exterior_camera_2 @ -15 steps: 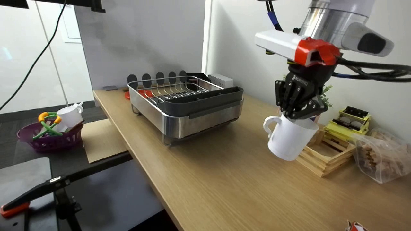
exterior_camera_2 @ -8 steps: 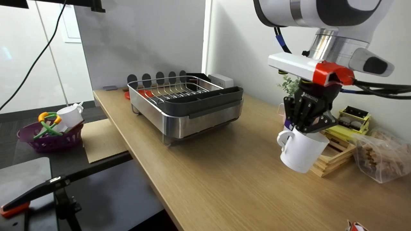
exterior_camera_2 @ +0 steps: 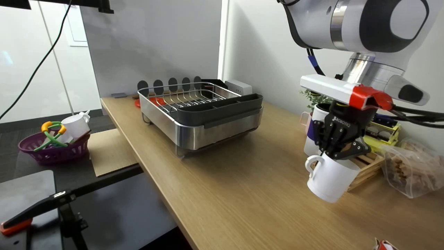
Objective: Take the cup out of the dish rack and put it on the table
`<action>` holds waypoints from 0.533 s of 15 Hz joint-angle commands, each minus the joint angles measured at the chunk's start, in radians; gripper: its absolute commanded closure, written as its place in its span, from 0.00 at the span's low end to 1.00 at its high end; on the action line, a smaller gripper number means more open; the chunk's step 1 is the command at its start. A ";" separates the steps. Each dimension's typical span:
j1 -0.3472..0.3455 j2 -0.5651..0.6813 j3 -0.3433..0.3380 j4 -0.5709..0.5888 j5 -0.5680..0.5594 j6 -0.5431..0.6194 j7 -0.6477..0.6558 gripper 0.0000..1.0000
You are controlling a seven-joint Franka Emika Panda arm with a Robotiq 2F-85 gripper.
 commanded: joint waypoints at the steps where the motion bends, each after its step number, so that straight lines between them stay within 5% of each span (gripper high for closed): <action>1: -0.015 0.001 0.008 0.023 0.002 -0.046 0.013 0.99; 4: -0.016 -0.003 0.011 0.018 0.004 -0.042 0.008 0.99; 5: -0.017 -0.002 0.011 0.019 0.004 -0.041 0.006 0.81; 7: -0.017 -0.002 0.012 0.019 0.005 -0.043 0.006 0.71; 8: -0.018 -0.002 0.012 0.020 0.006 -0.042 0.005 0.92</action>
